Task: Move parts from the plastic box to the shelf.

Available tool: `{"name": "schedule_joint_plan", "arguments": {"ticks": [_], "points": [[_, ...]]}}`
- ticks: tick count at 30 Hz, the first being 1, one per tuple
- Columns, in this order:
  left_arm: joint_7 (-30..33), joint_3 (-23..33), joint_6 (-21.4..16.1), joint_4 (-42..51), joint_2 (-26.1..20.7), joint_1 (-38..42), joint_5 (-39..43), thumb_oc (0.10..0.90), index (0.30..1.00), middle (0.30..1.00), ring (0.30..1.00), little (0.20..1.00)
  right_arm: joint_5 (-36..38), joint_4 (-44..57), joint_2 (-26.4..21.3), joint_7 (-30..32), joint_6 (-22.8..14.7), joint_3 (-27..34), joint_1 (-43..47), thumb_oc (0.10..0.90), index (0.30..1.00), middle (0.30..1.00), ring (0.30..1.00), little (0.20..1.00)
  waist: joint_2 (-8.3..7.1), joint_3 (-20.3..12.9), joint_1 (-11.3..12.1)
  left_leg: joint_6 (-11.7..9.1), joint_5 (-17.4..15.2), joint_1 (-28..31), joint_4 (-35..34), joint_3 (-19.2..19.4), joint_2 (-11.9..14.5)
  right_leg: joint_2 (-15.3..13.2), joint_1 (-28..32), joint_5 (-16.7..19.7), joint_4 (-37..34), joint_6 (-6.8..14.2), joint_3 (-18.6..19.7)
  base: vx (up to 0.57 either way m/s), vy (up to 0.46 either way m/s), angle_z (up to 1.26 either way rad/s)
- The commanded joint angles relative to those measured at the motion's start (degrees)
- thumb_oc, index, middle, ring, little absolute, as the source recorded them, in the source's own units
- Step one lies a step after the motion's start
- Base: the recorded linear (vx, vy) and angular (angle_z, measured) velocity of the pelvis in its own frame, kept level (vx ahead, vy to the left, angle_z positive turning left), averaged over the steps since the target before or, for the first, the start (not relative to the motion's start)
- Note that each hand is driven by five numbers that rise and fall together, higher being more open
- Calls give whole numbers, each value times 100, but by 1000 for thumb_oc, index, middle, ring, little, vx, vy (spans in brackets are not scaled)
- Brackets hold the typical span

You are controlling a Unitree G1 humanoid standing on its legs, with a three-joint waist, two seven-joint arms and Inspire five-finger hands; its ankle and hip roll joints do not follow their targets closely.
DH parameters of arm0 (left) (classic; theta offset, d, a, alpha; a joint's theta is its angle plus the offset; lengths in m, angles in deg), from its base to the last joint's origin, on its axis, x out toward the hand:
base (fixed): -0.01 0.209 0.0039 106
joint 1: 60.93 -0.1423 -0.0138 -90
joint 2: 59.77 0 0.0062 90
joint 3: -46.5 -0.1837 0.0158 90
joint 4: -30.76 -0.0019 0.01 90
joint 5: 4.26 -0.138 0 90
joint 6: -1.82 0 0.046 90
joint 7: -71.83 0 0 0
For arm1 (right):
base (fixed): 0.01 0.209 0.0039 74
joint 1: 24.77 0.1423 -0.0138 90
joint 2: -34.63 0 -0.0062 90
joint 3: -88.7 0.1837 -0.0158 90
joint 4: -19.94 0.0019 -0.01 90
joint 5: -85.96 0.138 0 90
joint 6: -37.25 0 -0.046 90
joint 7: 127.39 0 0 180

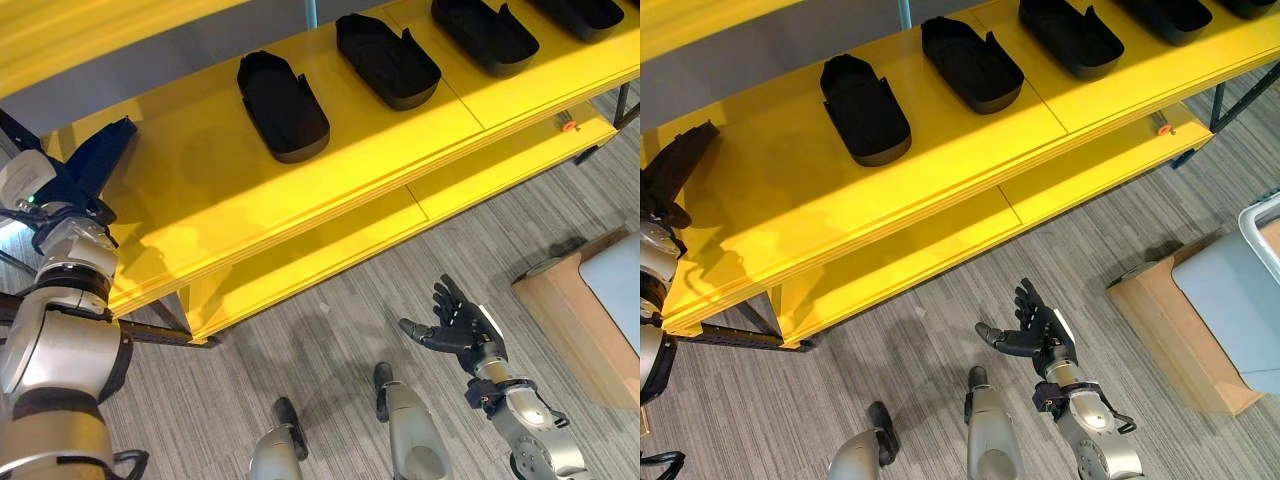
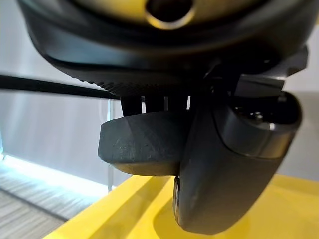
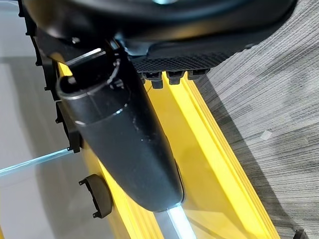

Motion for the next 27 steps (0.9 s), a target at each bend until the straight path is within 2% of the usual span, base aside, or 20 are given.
{"name": "schedule_joint_plan", "arguments": {"ticks": [1,13,27], "points": [[-43,-194,-138,-97,-502,386,-557,400,300,300,300,300,208,595,-113,-200,-526,317,-42,900,1000,1000,1000,1000,58,-600,-43,-64,-194,-229,408,-102,356,-352,247,-447,-188,639,392,0,0,0],[-56,295,-179,-320,-281,71,-76,400,300,300,300,300,265,628,-42,-200,-523,375,-185,900,1000,1000,1000,1000,4,-606,-90,-71,-187,-313,429,-98,391,-298,127,-417,-171,618,444,0,0,0],[22,247,-169,-274,229,-10,-110,400,300,300,300,300,296,749,-67,-92,-567,491,-312,900,1000,1000,1000,1000,-76,-594,-258,-62,-158,-537,440,-2,433,-226,-210,-337,-175,611,563,0,2,-3]]}}
